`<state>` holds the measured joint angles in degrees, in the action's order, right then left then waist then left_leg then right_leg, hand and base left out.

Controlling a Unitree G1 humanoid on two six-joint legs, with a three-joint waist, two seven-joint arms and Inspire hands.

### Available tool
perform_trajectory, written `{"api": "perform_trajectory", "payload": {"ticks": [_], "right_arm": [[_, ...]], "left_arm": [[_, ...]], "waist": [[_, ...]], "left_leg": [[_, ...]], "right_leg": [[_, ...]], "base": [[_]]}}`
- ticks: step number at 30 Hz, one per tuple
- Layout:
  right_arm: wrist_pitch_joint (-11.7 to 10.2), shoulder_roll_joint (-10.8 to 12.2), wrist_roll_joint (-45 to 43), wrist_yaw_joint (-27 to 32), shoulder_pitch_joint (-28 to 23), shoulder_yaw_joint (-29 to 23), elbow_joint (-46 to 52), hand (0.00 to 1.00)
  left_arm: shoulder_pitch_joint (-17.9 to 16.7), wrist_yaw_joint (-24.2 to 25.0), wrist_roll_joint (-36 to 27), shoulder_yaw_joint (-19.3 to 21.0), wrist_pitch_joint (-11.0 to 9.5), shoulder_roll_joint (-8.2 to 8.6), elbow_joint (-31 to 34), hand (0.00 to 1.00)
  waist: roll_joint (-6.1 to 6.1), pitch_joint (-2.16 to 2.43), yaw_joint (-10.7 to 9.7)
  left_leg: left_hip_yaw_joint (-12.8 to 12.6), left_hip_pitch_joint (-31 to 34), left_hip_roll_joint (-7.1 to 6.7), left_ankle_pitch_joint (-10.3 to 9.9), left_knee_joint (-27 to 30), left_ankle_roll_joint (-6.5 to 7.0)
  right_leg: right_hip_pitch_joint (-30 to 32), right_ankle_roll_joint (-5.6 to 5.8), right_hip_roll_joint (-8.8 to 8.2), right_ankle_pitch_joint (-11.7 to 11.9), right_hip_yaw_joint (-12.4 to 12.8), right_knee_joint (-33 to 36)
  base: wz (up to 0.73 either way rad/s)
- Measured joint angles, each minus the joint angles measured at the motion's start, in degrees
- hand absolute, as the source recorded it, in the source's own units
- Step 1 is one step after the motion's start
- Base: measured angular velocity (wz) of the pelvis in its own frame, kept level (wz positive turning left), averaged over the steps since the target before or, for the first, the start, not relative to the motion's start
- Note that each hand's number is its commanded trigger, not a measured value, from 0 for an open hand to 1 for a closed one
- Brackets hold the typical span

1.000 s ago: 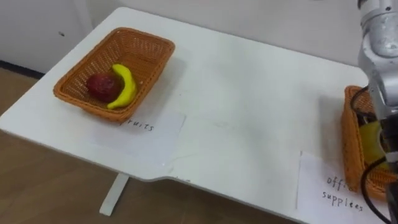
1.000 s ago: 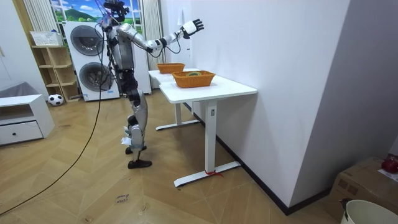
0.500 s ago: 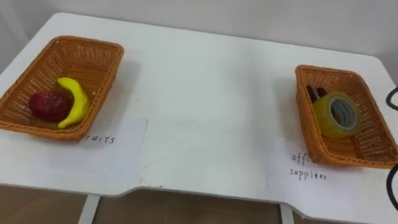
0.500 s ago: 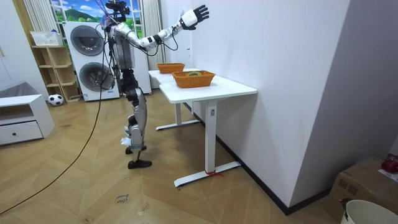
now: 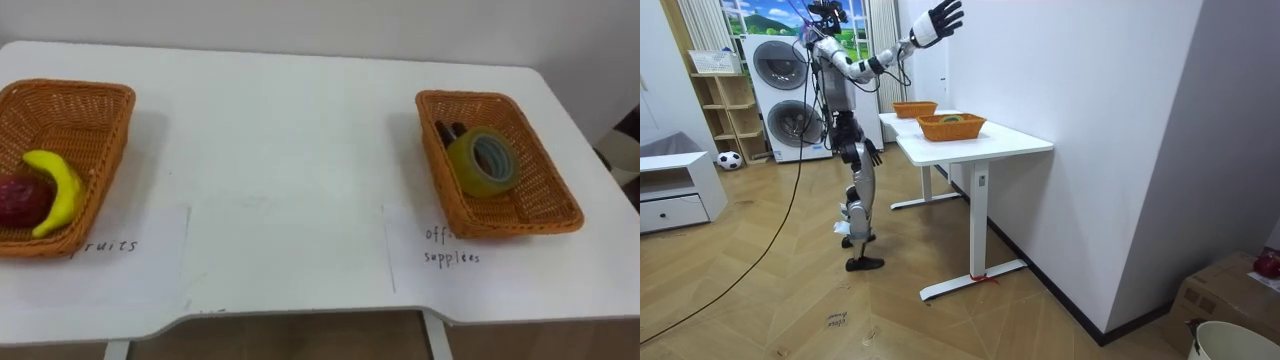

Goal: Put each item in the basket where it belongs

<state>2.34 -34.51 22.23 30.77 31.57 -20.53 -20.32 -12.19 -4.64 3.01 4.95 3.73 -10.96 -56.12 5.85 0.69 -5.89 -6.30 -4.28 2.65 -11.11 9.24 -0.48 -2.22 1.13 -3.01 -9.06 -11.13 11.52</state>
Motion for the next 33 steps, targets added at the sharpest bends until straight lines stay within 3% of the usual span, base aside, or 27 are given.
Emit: {"api": "perform_trajectory", "payload": {"ticks": [2,7,12,15,21,28,33], "right_arm": [[0.00,0.00,0.54,1.20,-1.81,-1.47,-0.96,0.00],[0.02,0.01,5.30,4.83,-7.56,-7.93,-4.46,0.00],[-0.04,0.05,7.54,9.35,-13.89,-10.14,-6.51,0.00],[-1.14,0.16,11.93,12.27,-17.39,-10.89,-7.91,0.00],[-3.71,2.49,14.22,15.65,-24.44,-12.89,-10.11,0.00],[-5.64,5.09,19.29,17.87,-28.60,-15.29,-12.56,0.00],[-6.04,8.14,22.68,17.85,-30.39,-16.83,-15.88,0.00]], "left_arm": [[-0.49,-0.01,-0.01,0.01,0.09,0.00,0.02,0.00],[-1.46,-0.24,-0.34,1.29,0.20,0.17,0.14,0.00],[-1.46,-0.34,-3.70,1.60,0.19,0.17,-0.05,0.00],[-1.37,-0.28,-3.85,1.63,0.17,0.16,0.08,0.00],[-1.76,-0.23,-3.89,1.67,0.03,0.16,1.24,0.00],[-2.76,-0.21,-3.89,1.87,0.02,0.16,1.44,0.00],[-3.01,-0.16,-3.92,1.96,0.08,0.44,3.38,0.00]], "waist": [[-0.39,0.14,-0.41],[-0.97,-0.09,-1.82],[-0.84,-0.18,-1.96],[-0.54,-0.39,-1.91],[-0.52,-0.73,-1.81],[-1.34,-0.30,-2.10],[-1.30,-0.33,-2.24]], "left_leg": [[0.01,-0.10,0.00,0.00,-0.07,0.00],[-0.05,-0.26,0.03,-0.06,-0.15,-0.09],[-0.51,-0.42,0.04,-0.06,-0.65,-0.12],[-0.77,-0.50,0.02,-0.07,-0.95,-0.12],[-0.82,-0.52,0.02,-0.07,-1.17,-0.12],[-1.64,-0.47,0.01,-0.06,-1.58,-0.12],[-1.77,-0.48,-0.02,-0.06,-1.56,-0.11]], "right_leg": [[-0.04,0.00,-0.01,0.00,0.01,0.00],[-0.67,-0.01,0.13,0.01,-0.13,-0.87],[-0.63,-0.01,0.19,0.00,0.04,-0.91],[-0.53,-0.01,0.23,0.00,0.36,-1.03],[-0.51,0.01,0.26,-0.01,0.36,-1.19],[0.14,0.03,0.30,-0.02,1.00,-1.06],[0.19,0.08,0.28,-0.08,1.23,-1.13]], "base": [[-0.02],[0.02],[-0.05],[-0.04],[0.00],[-0.05],[0.00]]}}
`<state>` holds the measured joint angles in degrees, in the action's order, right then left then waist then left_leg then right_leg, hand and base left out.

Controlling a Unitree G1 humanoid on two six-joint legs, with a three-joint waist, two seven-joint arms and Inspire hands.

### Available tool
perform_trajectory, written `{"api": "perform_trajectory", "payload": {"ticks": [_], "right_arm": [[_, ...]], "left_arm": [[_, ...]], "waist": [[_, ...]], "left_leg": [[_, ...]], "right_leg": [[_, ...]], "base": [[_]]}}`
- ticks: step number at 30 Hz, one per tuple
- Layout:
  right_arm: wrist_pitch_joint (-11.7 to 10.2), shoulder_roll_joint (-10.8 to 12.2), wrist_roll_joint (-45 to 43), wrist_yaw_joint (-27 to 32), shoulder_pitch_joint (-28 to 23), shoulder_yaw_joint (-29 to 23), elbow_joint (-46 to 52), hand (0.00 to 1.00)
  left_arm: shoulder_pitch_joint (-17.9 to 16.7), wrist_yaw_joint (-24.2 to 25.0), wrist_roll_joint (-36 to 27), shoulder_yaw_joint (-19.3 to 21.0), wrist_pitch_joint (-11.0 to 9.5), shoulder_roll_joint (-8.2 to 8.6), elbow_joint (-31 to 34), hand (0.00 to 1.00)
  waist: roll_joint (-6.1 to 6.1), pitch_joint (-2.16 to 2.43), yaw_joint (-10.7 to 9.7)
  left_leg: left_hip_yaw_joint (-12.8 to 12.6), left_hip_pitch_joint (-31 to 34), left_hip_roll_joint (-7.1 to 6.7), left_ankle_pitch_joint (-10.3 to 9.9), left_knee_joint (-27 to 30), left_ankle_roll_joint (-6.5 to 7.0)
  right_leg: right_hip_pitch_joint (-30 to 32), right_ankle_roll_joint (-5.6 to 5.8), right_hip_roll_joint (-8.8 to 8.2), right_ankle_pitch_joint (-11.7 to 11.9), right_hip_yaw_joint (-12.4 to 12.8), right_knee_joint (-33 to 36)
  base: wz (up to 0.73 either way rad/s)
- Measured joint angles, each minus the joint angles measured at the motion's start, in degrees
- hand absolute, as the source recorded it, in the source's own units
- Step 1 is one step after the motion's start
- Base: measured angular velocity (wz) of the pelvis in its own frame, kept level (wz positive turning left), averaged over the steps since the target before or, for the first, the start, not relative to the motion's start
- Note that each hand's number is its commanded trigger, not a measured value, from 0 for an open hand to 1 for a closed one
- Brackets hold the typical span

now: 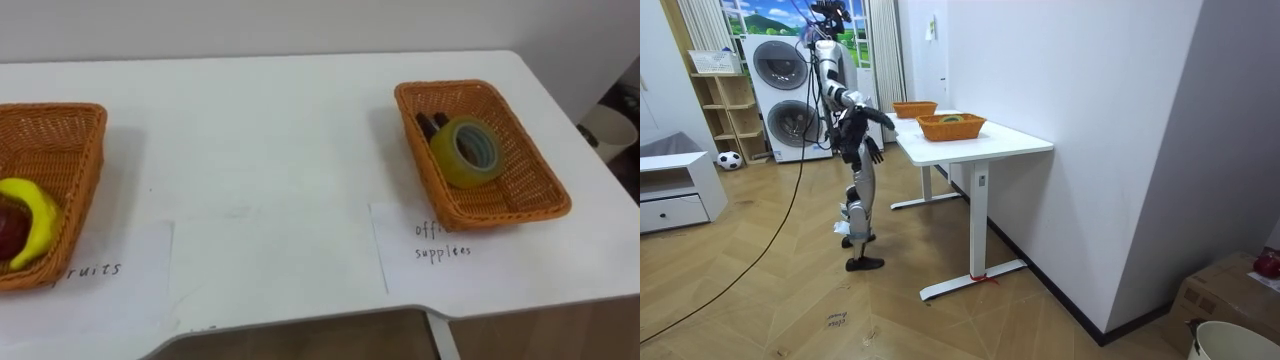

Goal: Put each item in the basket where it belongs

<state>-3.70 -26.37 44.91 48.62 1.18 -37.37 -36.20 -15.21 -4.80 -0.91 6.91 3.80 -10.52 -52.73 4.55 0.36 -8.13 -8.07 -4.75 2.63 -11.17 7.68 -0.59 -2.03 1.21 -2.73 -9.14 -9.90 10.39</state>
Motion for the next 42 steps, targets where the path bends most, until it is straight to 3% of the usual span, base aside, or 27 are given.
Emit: {"api": "perform_trajectory", "payload": {"ticks": [11,14,18,25,28,32,35,42], "right_arm": [[-0.63,5.60,0.16,1.23,-3.94,0.05,-7.94,0.00],[-1.09,7.71,0.44,1.21,-5.21,0.14,-8.05,0.00],[-2.11,10.82,0.14,1.22,-7.28,0.23,-8.04,0.00],[-2.80,15.84,-0.12,-1.00,-12.04,7.27,-8.50,0.00],[-2.79,17.18,-0.02,-2.21,-12.20,9.41,-11.29,0.00],[-2.75,17.87,-1.38,-5.95,-13.66,13.44,-14.43,0.00],[-2.32,18.15,-5.06,-9.25,-13.94,17.71,-18.13,0.00],[-1.61,18.77,-30.26,-18.46,-13.39,29.05,-21.19,0.00]], "left_arm": [[0.00,-0.64,-0.14,-0.18,-0.13,0.35,0.34,0.00],[0.06,-1.27,-0.16,-0.21,-0.13,0.67,-0.18,0.00],[-0.13,-1.26,-0.68,-0.14,-0.50,0.83,-0.11,0.00],[-0.23,-1.32,-1.65,-0.10,-1.55,2.02,-1.19,0.00],[-0.28,-1.21,-3.58,-0.28,-1.61,2.94,-1.40,0.00],[-0.67,-0.99,-3.74,-0.39,-1.74,3.29,-1.89,0.00],[-0.10,-0.91,-3.97,-0.40,-2.30,3.32,-2.09,0.00],[1.36,-0.76,-4.12,-2.63,-3.54,3.25,-6.20,0.00]], "waist": [[-0.54,-0.37,0.46],[-1.00,-0.58,0.61],[-1.93,-0.50,0.76],[-2.29,-0.48,0.95],[-2.87,-0.08,0.95],[-3.58,-0.17,1.60],[-3.68,-0.26,2.68],[-3.93,-0.55,4.66]], "left_leg": [[0.22,-0.12,-0.21,0.00,-0.21,0.00],[0.23,-0.10,-0.26,0.00,-0.23,0.00],[0.24,-0.15,-0.26,-0.01,-0.29,0.00],[0.27,-1.09,-0.28,-0.12,-0.35,-0.14],[0.31,-1.28,-0.30,-0.15,-0.35,-0.15],[0.61,-1.95,-0.30,-0.16,-0.35,-0.16],[0.25,-2.56,-0.32,-0.16,-0.36,-0.16],[0.09,-2.78,-0.29,-0.22,-0.37,-0.24]], "right_leg": [[-0.44,0.20,0.03,-0.21,0.64,-0.73],[-0.41,0.24,0.00,-0.24,0.52,-0.74],[-0.16,0.24,-0.05,-0.26,0.44,-0.79],[-0.90,0.28,-0.06,-0.91,0.52,-0.56],[-0.96,0.28,-0.07,-0.90,0.61,-0.54],[-1.56,0.25,-0.05,-0.94,0.97,-0.58],[-1.99,0.26,-0.05,-1.17,1.09,-0.54],[-1.88,0.26,0.06,-1.17,1.65,-0.68]], "base": [[0.01],[0.00],[0.00],[0.01],[0.00],[-0.01],[-0.01],[-0.02]]}}
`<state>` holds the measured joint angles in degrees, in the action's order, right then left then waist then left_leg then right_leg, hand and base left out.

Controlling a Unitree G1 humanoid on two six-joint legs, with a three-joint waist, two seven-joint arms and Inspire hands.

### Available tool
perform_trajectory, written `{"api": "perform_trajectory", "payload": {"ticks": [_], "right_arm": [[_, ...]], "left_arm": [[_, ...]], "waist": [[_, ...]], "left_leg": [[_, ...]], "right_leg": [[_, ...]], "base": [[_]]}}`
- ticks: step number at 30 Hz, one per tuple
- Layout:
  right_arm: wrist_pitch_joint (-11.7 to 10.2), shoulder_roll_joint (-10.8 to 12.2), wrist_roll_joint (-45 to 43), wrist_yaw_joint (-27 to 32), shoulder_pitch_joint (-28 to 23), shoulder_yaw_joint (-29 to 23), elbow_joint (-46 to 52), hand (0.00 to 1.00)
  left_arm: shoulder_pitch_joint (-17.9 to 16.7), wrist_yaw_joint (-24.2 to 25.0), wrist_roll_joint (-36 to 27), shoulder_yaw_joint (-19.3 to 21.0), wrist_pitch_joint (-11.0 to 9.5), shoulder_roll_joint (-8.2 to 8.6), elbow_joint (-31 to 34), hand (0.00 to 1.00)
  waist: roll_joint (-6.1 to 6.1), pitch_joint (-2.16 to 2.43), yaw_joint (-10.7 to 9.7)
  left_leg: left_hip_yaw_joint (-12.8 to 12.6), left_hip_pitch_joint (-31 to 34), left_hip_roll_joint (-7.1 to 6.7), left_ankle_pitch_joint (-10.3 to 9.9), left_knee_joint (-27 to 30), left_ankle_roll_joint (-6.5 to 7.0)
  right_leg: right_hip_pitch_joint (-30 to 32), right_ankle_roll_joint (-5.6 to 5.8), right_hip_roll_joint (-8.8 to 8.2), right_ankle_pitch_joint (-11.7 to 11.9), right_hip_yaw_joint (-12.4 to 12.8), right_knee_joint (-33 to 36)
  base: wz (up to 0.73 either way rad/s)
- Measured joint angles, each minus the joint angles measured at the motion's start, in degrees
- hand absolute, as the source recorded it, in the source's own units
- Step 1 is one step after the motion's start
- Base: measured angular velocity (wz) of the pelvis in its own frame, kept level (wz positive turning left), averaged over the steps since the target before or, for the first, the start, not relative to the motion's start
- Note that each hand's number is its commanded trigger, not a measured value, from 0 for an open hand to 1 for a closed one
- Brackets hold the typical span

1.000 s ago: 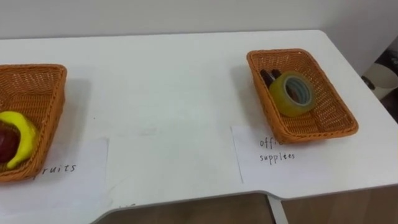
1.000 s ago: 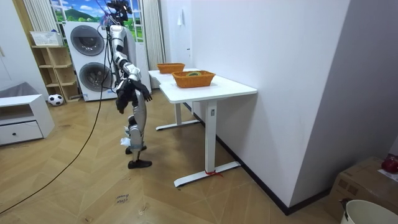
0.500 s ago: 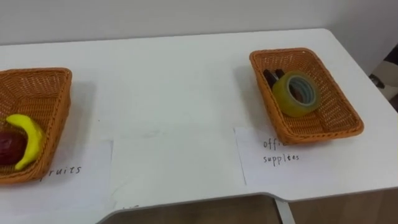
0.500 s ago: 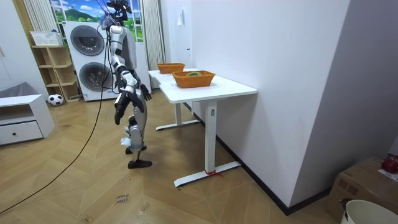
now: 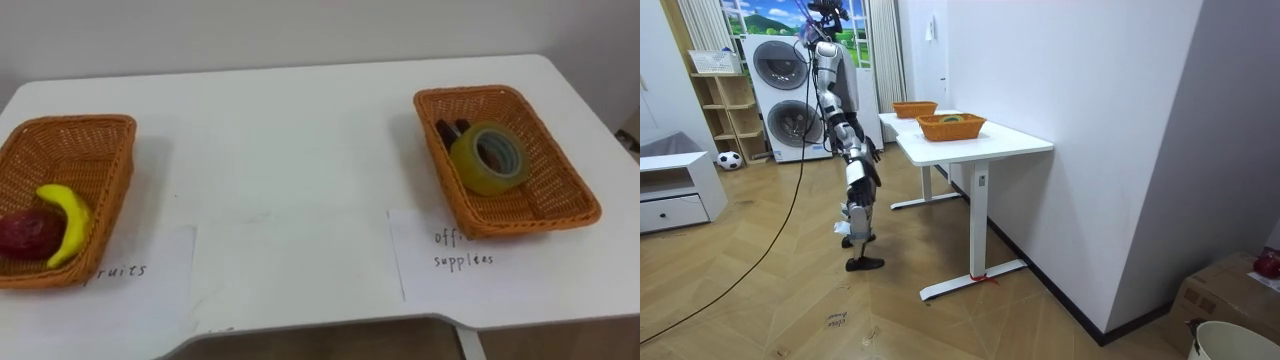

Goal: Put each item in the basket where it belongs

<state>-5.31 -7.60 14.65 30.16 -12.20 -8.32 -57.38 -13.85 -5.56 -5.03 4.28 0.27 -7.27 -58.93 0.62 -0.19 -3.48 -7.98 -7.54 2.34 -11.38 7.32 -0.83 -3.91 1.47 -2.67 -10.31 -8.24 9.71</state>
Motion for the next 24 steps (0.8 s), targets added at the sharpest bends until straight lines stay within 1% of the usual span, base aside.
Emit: {"api": "perform_trajectory", "payload": {"ticks": [1,2,4,5,7,10,11,13,15,17,20,24], "right_arm": [[0.23,0.06,-4.42,-1.48,-0.10,2.08,-0.36,0.00],[0.36,0.14,-6.44,-2.16,-0.10,3.10,-0.39,0.00],[0.48,0.34,-13.05,-5.00,0.04,7.33,-0.30,0.00],[0.49,0.36,-14.15,-5.84,0.16,8.33,-0.25,0.00],[0.76,0.45,-18.22,-9.05,1.16,11.52,-0.11,0.00],[0.96,0.75,-21.89,-12.32,2.60,13.35,-0.25,0.00],[0.95,0.78,-22.10,-12.89,2.91,13.82,-0.38,0.00],[0.96,1.02,-22.23,-15.05,3.57,15.14,-1.04,0.00],[0.95,1.17,-21.93,-16.63,3.68,16.13,-1.63,0.00],[1.07,1.53,-21.78,-17.76,4.11,16.14,-2.95,0.00],[1.12,1.58,-21.73,-19.25,4.03,16.08,-3.44,0.00],[1.09,1.57,-21.41,-20.93,4.53,15.96,-5.31,0.00]], "left_arm": [[0.56,-0.01,-0.02,-0.14,-0.08,0.03,-0.20,0.00],[0.69,-0.01,-0.01,-0.22,-0.22,0.03,-0.20,0.00],[1.42,-0.02,-0.04,-1.19,-0.69,0.09,-0.58,0.00],[1.71,-0.05,-0.06,-1.20,-0.71,0.14,-0.84,0.00],[2.45,-0.22,-0.07,-1.94,-0.84,0.15,-1.16,0.00],[2.90,-0.27,-0.05,-2.44,-1.89,0.32,-1.75,0.00],[2.92,-0.19,-0.05,-2.48,-2.03,0.32,-1.77,0.00],[3.06,0.04,-0.06,-2.47,-2.44,0.38,-1.74,0.00],[2.91,0.03,-0.09,-2.46,-2.76,0.45,-1.75,0.00],[2.83,-0.01,-0.32,-2.34,-2.85,0.71,-1.74,0.00],[2.79,-0.04,-0.41,-2.23,-3.18,0.99,-1.72,0.00],[2.87,-0.02,-0.49,-2.24,-3.35,0.99,-1.72,0.00]], "waist": [[-0.01,-0.02,0.88],[-0.04,-0.02,1.13],[-0.13,-0.01,2.58],[-0.12,-0.01,2.80],[-0.07,0.05,3.91],[0.00,0.19,4.55],[-0.04,0.29,4.67],[0.11,0.29,5.42],[0.20,0.32,5.56],[0.26,0.26,5.58],[0.42,0.02,5.54],[0.82,0.15,5.51]], "left_leg": [[0.01,0.02,0.06,-0.09,0.00,-0.11],[0.02,0.04,0.09,-0.15,0.00,-0.11],[0.05,0.06,0.18,-0.38,0.00,-0.15],[0.07,0.06,0.19,-0.41,0.00,-0.15],[0.13,0.28,0.17,-0.44,0.00,-0.15],[0.24,0.79,0.10,-0.45,0.03,-0.15],[0.25,0.89,0.09,-0.44,0.08,-0.15],[0.25,0.91,0.09,-0.43,0.29,-0.15],[0.28,0.89,0.10,-0.43,0.35,-0.15],[0.31,0.90,0.10,-0.43,0.35,-0.15],[0.32,0.89,0.07,-0.44,0.35,-0.15],[0.31,0.89,0.07,-0.44,0.35,-0.15]], "right_leg": [[0.05,-0.02,0.06,0.02,-0.21,-0.03],[0.05,-0.02,0.08,0.02,-0.26,-0.04],[0.12,-0.02,0.21,0.02,-0.12,-0.08],[0.11,-0.02,0.22,0.02,-0.12,-0.10],[0.11,-0.01,0.21,0.04,-0.23,-0.02],[0.07,-0.01,0.17,0.04,-0.55,-0.30],[0.05,-0.01,0.16,0.04,-0.65,-0.36],[-0.06,-0.05,0.16,0.08,-0.91,-0.85],[-0.29,-0.06,0.13,0.08,-1.30,-0.99],[-0.37,-0.05,0.12,0.08,-1.38,-1.04],[-0.86,-0.05,0.05,0.08,-1.46,-1.18],[-1.02,-0.05,0.03,0.08,-1.49,-1.20]], "base": [[0.00],[0.00],[0.00],[0.00],[0.00],[0.05],[0.04],[0.04],[0.05],[0.02],[0.00],[0.00]]}}
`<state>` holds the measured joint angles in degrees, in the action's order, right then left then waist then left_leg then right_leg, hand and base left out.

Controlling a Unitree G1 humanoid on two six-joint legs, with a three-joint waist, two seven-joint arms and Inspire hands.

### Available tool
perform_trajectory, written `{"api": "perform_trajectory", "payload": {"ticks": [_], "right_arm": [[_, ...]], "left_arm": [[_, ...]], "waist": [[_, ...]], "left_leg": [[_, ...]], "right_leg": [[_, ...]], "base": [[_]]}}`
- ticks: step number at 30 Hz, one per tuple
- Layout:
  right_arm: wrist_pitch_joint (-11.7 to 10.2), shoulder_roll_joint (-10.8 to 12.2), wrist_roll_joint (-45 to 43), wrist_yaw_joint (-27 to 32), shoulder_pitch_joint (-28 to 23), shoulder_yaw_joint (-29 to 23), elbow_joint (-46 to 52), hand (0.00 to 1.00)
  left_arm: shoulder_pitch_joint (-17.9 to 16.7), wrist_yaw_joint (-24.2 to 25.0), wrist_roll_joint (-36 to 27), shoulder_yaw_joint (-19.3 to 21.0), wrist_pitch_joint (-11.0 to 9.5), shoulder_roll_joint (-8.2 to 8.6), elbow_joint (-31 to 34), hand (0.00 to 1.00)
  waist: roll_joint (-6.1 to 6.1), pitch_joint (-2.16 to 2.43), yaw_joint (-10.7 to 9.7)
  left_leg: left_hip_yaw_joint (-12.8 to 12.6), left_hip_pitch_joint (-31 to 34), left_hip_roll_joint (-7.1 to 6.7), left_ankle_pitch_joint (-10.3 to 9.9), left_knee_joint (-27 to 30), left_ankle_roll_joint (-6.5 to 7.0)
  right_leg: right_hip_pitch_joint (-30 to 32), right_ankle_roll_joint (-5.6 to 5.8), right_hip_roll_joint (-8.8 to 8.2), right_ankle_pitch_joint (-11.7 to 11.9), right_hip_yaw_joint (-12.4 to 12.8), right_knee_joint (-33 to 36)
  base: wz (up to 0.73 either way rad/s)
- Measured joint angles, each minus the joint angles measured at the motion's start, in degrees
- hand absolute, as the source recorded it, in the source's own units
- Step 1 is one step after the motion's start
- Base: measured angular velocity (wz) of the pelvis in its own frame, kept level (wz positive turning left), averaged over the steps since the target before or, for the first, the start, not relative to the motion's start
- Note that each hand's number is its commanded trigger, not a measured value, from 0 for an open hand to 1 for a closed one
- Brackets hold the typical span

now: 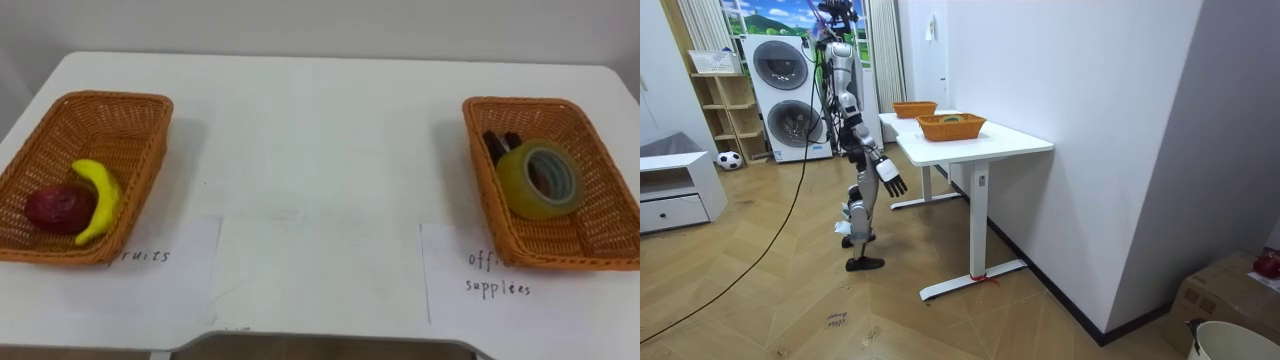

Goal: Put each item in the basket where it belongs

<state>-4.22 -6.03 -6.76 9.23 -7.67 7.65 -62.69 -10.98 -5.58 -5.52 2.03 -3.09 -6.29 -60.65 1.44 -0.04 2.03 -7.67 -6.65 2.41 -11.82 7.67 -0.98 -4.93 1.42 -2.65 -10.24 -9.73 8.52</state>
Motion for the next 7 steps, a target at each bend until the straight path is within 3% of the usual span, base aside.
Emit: {"api": "perform_trajectory", "payload": {"ticks": [7], "right_arm": [[-0.02,0.08,2.57,-3.58,0.93,-0.06,-1.65,0.00]], "left_arm": [[0.18,-0.13,-0.53,-0.20,-0.70,0.00,-0.39,0.00]], "waist": [[0.95,-0.46,-0.17]], "left_leg": [[0.27,0.34,-0.10,-0.02,-0.01,-0.01]], "right_leg": [[0.03,0.04,-0.14,-0.02,-0.47,0.04]], "base": [[0.04]]}}
